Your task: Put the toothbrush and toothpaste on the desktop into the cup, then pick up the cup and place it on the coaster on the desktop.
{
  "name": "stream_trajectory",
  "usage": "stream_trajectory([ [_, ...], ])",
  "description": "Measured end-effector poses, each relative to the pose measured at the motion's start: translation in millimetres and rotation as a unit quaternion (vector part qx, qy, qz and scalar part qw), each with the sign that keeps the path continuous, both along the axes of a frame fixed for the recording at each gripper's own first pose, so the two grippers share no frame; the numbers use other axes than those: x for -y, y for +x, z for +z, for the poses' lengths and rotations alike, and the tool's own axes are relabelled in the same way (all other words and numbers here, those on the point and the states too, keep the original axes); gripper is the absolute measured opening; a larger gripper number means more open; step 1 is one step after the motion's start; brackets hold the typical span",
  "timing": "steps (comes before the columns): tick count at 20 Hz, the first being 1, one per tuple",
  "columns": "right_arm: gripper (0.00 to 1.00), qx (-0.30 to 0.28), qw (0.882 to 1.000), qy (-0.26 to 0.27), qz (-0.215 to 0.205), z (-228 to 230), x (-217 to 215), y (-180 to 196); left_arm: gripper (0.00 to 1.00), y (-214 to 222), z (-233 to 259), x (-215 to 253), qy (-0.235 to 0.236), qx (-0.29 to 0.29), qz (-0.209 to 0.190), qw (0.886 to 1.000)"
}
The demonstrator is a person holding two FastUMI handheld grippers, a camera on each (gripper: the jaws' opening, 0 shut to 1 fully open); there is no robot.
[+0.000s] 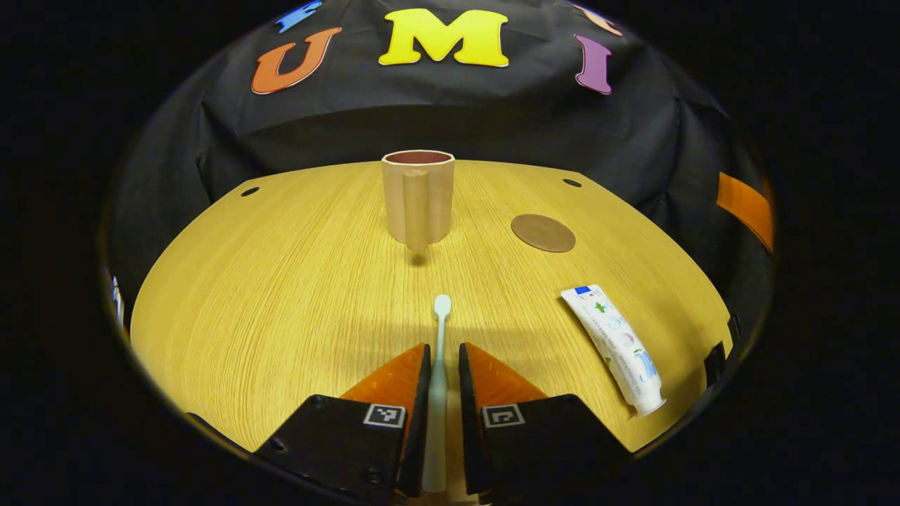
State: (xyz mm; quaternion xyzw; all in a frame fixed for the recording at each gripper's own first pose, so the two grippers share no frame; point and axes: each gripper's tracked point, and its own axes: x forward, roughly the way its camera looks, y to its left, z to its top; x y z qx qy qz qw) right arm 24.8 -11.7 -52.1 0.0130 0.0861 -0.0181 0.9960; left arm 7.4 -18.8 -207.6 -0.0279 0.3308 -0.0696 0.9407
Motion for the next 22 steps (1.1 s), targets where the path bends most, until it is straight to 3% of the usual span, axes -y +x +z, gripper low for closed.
stream_trajectory([
  [3,0.97,-0.011,1.0,0.007,0.006,-7,-6,1,0.11,2,1,-4,0.001,0.004,0.004,1.0],
  [8,0.93,-0.048,0.999,-0.003,0.021,-31,-22,5,0.08,7,22,-9,0.002,0.044,0.018,0.999],
  [10,0.98,-0.071,0.997,0.0,0.027,-46,-29,5,0.08,8,41,-13,0.004,0.076,0.031,0.997],
  [11,0.93,-0.085,0.996,0.001,0.026,-54,-31,6,0.07,8,53,-14,0.002,0.094,0.034,0.995],
  [16,0.95,-0.175,0.983,0.016,0.043,-104,-56,1,0.07,1,117,-23,-0.005,0.209,0.067,0.976],
  [18,0.92,-0.206,0.976,0.023,0.066,-120,-70,-6,0.07,-5,139,-28,-0.01,0.246,0.081,0.966],
  [22,0.85,-0.235,0.97,-0.004,0.058,-140,-69,-6,0.07,-14,170,-39,0.015,0.3,0.095,0.949],
])
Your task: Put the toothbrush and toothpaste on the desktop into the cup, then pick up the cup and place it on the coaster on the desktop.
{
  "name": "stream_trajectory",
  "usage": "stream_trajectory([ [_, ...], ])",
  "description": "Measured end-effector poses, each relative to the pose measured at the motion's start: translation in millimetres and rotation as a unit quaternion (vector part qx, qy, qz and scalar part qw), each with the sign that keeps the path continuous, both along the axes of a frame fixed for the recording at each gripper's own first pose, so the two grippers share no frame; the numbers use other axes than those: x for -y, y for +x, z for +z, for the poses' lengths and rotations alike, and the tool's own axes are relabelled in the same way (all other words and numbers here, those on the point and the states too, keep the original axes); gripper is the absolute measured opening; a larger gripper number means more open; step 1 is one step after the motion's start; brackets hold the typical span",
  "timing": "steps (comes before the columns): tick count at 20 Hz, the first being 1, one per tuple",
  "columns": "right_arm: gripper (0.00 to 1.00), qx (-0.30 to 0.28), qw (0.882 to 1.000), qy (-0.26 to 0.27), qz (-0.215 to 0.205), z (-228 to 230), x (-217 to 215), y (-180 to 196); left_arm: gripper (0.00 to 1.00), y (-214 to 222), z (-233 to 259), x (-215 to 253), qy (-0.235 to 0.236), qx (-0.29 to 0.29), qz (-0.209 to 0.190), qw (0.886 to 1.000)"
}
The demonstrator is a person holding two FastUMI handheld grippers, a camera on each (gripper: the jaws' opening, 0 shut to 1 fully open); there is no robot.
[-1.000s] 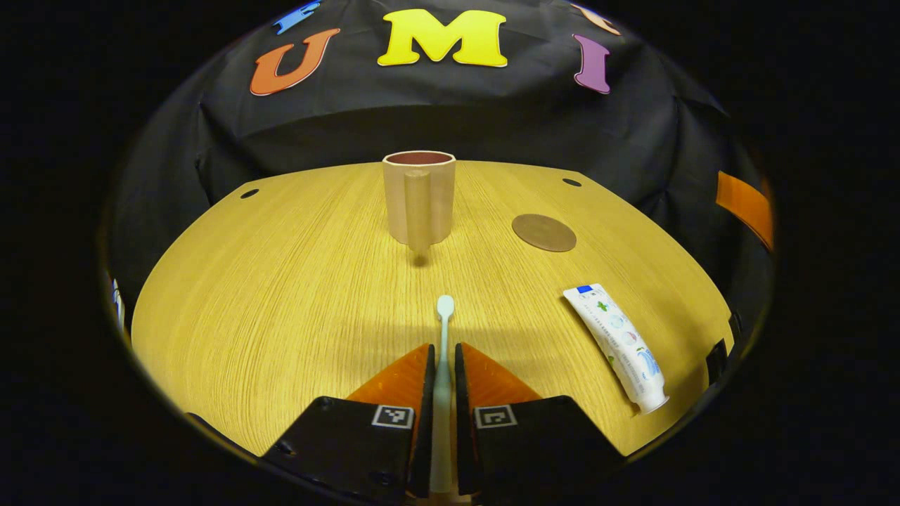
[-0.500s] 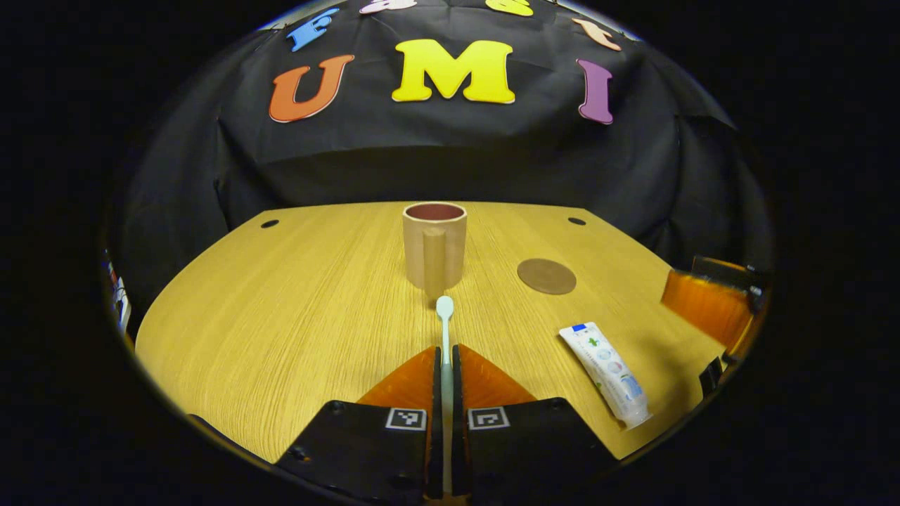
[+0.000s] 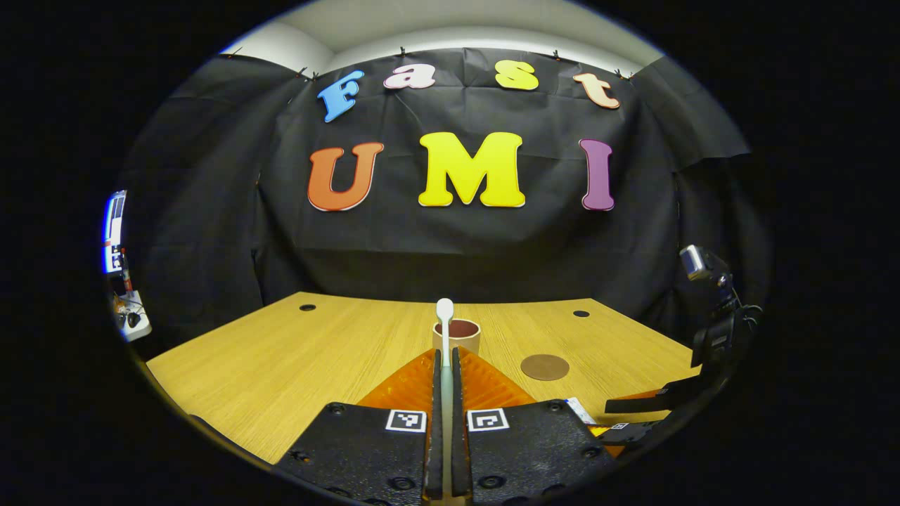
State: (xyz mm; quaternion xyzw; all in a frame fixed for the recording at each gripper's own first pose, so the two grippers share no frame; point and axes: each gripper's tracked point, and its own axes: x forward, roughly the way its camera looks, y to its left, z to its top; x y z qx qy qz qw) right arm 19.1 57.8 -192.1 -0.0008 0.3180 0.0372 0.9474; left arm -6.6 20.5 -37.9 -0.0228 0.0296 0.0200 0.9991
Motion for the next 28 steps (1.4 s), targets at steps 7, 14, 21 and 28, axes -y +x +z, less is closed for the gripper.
stream_trajectory([
  [7,0.35,-0.039,0.999,0.027,0.007,-16,-6,-3,0.07,-2,0,4,-0.002,-0.003,-0.009,1.0],
  [14,0.28,0.109,0.993,0.041,0.015,63,-1,6,0.07,1,-6,0,-0.007,-0.016,-0.006,1.0],
  [21,0.1,0.295,0.955,0.012,-0.011,159,23,-10,0.07,3,-10,-1,-0.015,-0.023,-0.009,1.0],
  [28,0.12,0.261,0.965,0.021,-0.006,141,21,-3,0.07,4,-11,3,-0.018,-0.026,-0.017,0.999],
])
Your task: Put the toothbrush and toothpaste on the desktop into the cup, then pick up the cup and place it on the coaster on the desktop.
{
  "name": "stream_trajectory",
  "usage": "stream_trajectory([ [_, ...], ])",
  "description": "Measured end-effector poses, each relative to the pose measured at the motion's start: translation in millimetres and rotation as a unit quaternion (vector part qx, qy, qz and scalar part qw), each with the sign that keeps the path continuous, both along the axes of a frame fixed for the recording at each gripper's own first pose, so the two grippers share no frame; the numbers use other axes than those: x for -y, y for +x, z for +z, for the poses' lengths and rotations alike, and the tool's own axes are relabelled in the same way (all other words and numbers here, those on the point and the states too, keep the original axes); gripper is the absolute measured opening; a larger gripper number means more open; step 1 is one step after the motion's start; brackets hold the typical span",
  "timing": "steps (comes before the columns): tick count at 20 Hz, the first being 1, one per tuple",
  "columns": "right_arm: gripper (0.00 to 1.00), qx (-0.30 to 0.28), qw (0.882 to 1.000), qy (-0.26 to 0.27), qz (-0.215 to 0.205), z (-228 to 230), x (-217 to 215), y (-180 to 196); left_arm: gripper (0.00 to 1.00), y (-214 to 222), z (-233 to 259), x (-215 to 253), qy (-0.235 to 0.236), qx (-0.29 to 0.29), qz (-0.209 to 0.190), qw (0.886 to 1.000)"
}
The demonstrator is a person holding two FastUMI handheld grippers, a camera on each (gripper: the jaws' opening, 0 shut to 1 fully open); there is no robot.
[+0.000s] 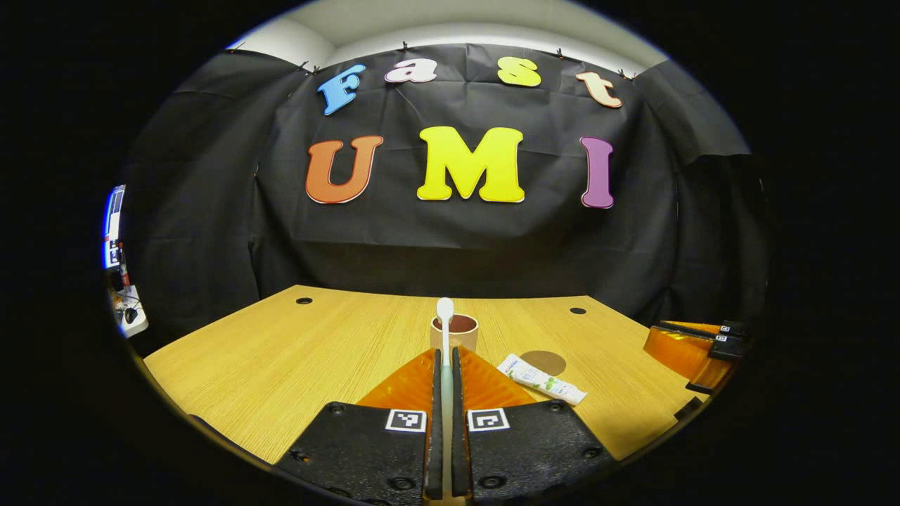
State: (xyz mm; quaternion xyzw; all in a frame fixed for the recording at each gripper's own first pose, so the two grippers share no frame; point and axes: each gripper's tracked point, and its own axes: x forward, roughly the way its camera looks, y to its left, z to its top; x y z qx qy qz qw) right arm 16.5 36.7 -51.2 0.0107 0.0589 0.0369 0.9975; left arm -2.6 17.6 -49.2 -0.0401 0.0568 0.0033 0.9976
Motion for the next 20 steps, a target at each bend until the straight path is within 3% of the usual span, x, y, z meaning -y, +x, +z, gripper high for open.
stream_trajectory([
  [4,0.15,-0.015,1.0,-0.005,0.01,-7,-4,8,0.07,-1,-2,1,-0.002,-0.001,-0.001,1.0],
  [5,0.27,-0.021,1.0,-0.007,0.014,-11,-5,12,0.07,-1,-3,0,-0.003,-0.003,0.001,1.0],
  [7,0.4,-0.035,0.999,-0.013,0.026,-21,-7,23,0.07,1,-5,-1,-0.002,-0.005,0.0,1.0],
  [8,0.39,-0.047,0.998,-0.021,0.038,-27,-11,29,0.07,2,-5,-2,-0.002,-0.006,0.001,1.0],
  [9,0.48,-0.058,0.997,-0.033,0.042,-34,-12,36,0.07,2,-6,-2,-0.002,-0.007,-0.001,1.0],
  [12,0.56,-0.088,0.992,-0.063,0.059,-51,-14,60,0.07,4,-7,-4,-0.003,-0.008,-0.003,1.0],
  [13,0.66,-0.105,0.99,-0.071,0.066,-58,-15,71,0.07,4,-8,-4,-0.003,-0.009,-0.004,1.0],
  [15,0.74,-0.144,0.983,-0.078,0.081,-78,-18,91,0.07,4,-8,-5,-0.002,-0.008,-0.003,1.0],
  [19,0.75,-0.233,0.964,-0.093,0.092,-125,-18,125,0.07,6,-11,-7,-0.003,-0.012,-0.005,1.0],
  [20,0.68,-0.255,0.958,-0.097,0.093,-135,-17,131,0.07,7,-12,-8,-0.004,-0.014,-0.005,1.0],
])
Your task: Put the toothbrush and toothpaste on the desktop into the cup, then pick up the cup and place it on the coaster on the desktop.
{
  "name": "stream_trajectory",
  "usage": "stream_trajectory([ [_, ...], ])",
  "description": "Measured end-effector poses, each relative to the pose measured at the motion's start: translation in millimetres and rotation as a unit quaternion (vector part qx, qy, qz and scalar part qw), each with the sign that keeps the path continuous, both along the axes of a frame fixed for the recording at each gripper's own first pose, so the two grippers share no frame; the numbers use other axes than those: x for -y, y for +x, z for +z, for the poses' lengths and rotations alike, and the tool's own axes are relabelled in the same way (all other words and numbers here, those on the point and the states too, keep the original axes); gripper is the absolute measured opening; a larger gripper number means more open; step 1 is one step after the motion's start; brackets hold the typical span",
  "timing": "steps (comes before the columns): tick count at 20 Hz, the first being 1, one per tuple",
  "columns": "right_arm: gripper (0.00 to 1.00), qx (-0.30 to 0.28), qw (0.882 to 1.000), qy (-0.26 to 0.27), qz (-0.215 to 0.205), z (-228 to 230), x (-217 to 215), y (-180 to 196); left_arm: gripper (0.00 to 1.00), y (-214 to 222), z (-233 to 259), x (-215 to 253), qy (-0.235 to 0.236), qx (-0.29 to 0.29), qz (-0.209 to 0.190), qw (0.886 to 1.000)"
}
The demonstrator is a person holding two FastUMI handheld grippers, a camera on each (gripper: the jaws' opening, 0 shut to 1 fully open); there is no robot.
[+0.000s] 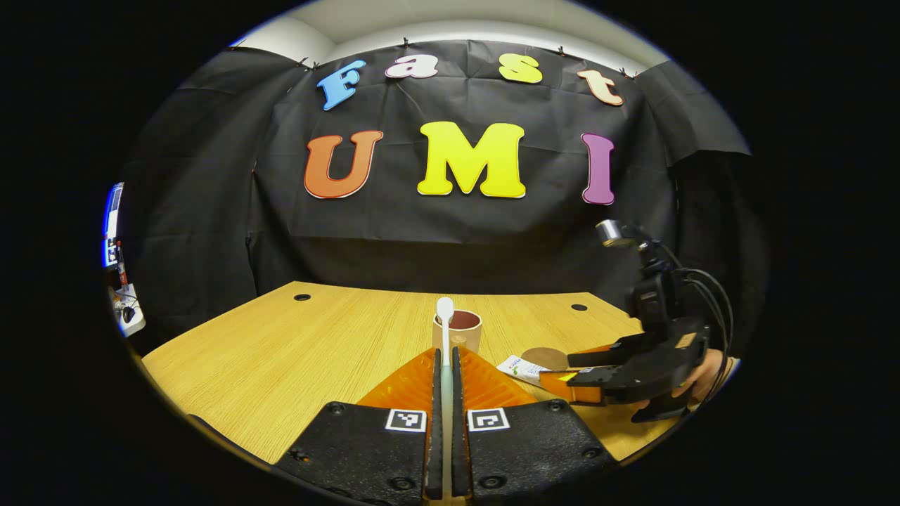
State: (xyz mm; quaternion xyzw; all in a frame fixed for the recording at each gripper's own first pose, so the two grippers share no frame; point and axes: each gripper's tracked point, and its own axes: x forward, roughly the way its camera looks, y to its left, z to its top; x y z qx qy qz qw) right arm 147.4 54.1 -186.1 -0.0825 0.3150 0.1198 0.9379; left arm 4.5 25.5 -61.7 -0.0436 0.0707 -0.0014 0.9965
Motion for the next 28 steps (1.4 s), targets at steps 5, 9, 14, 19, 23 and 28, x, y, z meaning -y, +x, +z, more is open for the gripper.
stream_trajectory([
  [5,0.64,-0.043,0.999,-0.004,0.014,-15,-7,13,0.07,3,-6,-7,-0.004,-0.01,0.005,1.0],
  [9,0.52,-0.053,0.998,-0.019,0.023,-20,-9,11,0.07,5,-10,-4,-0.01,-0.016,0.002,1.0],
  [14,0.28,-0.067,0.997,0.006,0.025,-20,-13,-2,0.08,5,-12,0,-0.01,-0.018,-0.002,1.0],
  [19,0.28,-0.017,0.998,0.057,0.013,9,-9,-26,0.08,8,-16,0,-0.012,-0.023,-0.004,1.0],
  [23,0.27,0.076,0.991,0.109,-0.003,59,-5,-57,0.08,17,-2,-3,0.0,-0.001,0.003,1.0],
  [28,0.27,0.184,0.971,0.15,-0.018,112,4,-102,0.08,46,22,11,0.003,0.019,-0.02,1.0],
])
